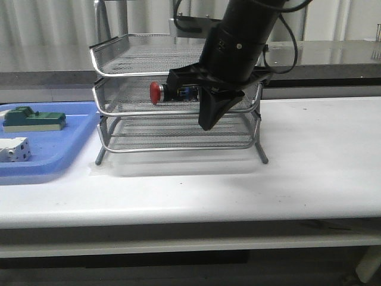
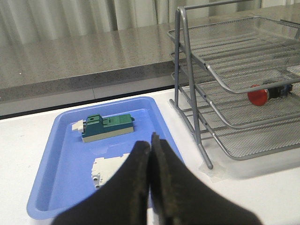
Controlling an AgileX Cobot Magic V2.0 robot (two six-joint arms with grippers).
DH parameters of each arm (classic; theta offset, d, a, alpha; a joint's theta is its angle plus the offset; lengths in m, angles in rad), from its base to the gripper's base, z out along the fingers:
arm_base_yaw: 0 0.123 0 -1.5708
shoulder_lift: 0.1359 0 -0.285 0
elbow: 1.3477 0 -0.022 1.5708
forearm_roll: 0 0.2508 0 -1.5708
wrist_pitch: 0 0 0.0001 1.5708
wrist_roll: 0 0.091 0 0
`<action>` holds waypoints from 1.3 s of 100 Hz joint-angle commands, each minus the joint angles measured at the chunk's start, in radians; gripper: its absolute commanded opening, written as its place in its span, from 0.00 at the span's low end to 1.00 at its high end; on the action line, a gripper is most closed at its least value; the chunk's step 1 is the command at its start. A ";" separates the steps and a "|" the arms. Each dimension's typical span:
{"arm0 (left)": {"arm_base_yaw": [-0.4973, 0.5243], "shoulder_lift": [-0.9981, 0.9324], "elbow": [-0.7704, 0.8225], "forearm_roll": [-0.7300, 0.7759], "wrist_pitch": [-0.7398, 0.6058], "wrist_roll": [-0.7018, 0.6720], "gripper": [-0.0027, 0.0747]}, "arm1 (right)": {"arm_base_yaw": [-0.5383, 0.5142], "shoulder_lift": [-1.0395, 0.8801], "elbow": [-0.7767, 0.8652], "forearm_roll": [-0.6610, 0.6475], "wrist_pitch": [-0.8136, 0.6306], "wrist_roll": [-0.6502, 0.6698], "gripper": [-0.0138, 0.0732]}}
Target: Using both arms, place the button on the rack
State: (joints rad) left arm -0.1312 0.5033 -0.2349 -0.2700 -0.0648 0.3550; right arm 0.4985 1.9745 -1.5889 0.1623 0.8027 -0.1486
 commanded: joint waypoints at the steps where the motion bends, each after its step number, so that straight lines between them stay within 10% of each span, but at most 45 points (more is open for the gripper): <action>1: 0.004 0.000 -0.029 -0.008 -0.080 -0.010 0.01 | -0.006 -0.106 -0.029 0.001 0.006 0.018 0.09; 130: 0.004 0.000 -0.029 -0.008 -0.080 -0.010 0.01 | -0.457 -1.557 1.130 -0.142 -0.582 0.116 0.09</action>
State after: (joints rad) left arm -0.1312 0.5033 -0.2349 -0.2700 -0.0648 0.3550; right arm 0.0480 0.4706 -0.4523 0.0268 0.3099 -0.0287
